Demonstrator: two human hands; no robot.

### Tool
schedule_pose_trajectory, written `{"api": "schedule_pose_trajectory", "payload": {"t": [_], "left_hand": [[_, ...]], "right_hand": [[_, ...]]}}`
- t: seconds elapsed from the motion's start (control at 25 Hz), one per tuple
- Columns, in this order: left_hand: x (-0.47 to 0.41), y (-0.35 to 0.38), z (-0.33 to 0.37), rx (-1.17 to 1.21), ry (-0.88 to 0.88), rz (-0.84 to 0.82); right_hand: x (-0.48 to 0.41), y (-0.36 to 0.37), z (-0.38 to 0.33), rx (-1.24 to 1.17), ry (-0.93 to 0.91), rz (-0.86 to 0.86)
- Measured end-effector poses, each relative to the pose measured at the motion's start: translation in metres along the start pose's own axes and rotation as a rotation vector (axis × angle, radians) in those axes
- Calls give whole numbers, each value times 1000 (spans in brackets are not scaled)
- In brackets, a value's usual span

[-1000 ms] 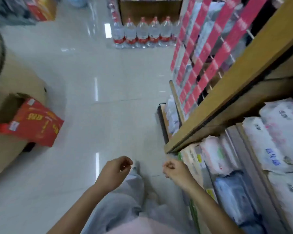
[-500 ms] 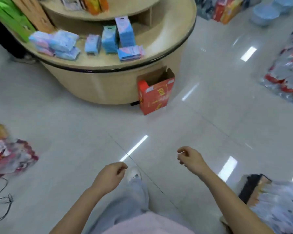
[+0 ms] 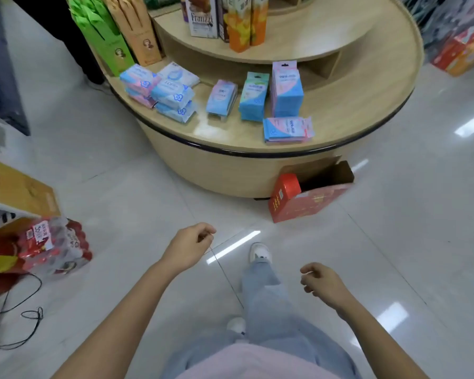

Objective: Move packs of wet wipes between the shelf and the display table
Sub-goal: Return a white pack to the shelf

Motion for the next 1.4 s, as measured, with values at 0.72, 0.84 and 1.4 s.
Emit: {"api": "schedule_pose_trajectory", "payload": {"t": [0.72,0.84,1.4], "left_hand": [[-238,-192,-71,193,-244,181],[-305,-283,-85,137,-143,146],[-651,-405,-81,-508,-114,-403]], "right_hand": [[-194,25,-514,48,-346,-172],[-222,50,-566,-142,-254,-121],[-375,119,-666,-518,250,-35]]}}
Point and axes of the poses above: each hand's wrist, its own x-axis away from the middle knuckle, its own y-axis out of the palm, z = x × y, the point moved 1 cm from there along -x, towards the middle knuckle, and after that the axes turned 9 degrees about y, right-handed, at the moved point
